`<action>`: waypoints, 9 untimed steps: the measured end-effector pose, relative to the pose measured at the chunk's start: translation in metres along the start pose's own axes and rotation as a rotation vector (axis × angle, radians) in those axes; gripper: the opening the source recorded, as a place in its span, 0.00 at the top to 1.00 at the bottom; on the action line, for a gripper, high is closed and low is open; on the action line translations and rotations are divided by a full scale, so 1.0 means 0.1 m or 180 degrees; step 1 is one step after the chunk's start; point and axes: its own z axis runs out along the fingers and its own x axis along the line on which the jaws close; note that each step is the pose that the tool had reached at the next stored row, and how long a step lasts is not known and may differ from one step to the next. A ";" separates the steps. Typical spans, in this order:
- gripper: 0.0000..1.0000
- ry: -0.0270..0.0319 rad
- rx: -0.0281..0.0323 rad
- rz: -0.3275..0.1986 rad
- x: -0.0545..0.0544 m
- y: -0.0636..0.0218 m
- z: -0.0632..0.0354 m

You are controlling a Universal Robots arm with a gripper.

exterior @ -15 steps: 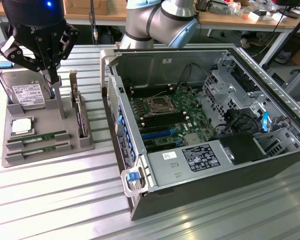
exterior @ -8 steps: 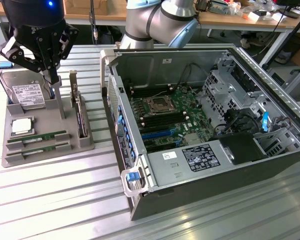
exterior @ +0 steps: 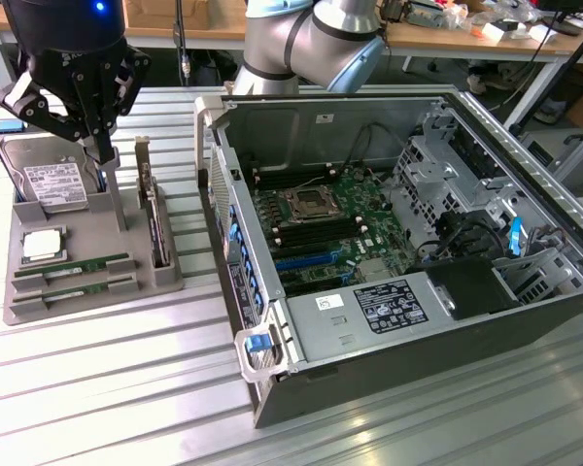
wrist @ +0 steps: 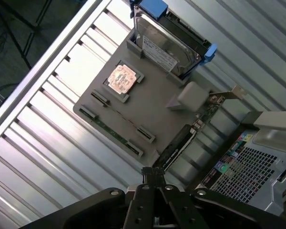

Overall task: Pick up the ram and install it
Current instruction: 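Pick up the ram and move it above insertion slot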

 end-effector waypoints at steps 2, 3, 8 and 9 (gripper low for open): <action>0.90 0.0003 0.0001 -0.0056 0.00 0.001 0.000; 0.90 0.0004 0.0002 -0.0072 0.00 0.000 0.000; 0.90 0.0009 0.0004 -0.0168 0.00 0.000 0.001; 0.90 0.0011 0.0005 -0.0189 0.00 0.000 0.001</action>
